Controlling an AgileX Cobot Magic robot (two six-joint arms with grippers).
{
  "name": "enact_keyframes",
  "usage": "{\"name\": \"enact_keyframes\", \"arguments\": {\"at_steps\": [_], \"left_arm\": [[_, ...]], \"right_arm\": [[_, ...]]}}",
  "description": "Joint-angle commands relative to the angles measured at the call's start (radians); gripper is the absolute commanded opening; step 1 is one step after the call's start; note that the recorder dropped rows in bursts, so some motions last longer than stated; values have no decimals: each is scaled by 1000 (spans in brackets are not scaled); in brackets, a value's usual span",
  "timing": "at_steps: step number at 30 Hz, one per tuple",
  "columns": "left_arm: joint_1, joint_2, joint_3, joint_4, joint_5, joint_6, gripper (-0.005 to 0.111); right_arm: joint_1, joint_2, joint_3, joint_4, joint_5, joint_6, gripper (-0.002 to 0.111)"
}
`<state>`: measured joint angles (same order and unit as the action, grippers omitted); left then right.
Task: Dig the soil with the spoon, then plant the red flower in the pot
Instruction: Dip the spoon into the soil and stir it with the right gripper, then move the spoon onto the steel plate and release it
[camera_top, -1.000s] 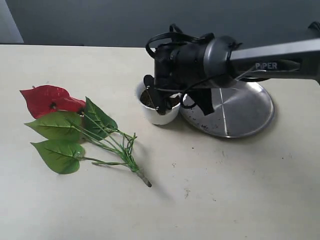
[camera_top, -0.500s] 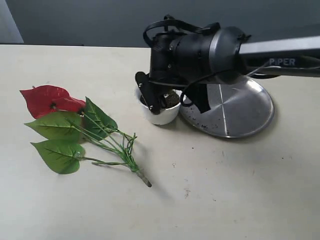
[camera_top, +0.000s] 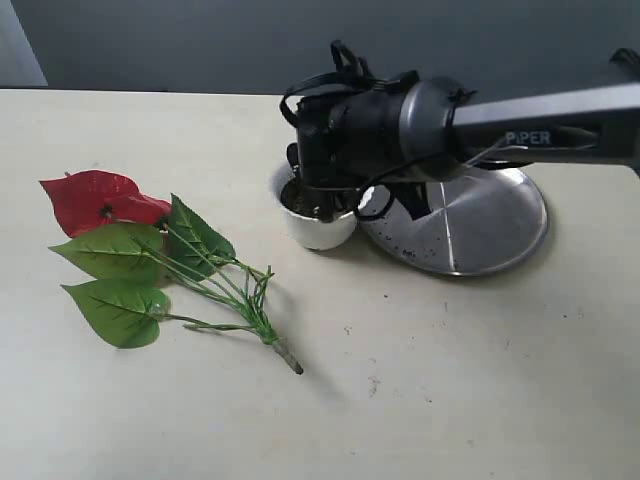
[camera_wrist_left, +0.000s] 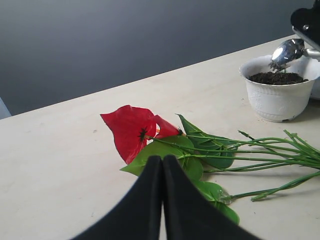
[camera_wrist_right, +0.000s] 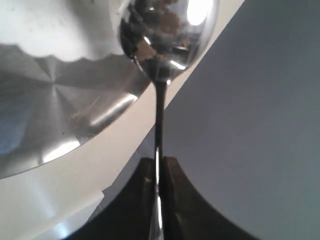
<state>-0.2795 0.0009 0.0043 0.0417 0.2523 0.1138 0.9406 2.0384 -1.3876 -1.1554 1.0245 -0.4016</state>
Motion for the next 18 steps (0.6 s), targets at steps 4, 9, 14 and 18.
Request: {"name": "enact_keyframes", "arguments": {"at_steps": [4, 9, 14, 18], "left_arm": [[-4, -1, -4, -2, -12, -2, 0], [-4, -1, -4, -2, -12, -2, 0], [-4, -1, -4, -2, -12, -2, 0], [-4, -1, -4, -2, -12, -2, 0]], "right_arm": [[7, -54, -4, 242, -75, -158, -1], [7, 19, -4, 178, -61, -141, -1], [7, 36, -4, -22, -24, 79, -1], [7, -12, -4, -37, 19, 144, -1]]}}
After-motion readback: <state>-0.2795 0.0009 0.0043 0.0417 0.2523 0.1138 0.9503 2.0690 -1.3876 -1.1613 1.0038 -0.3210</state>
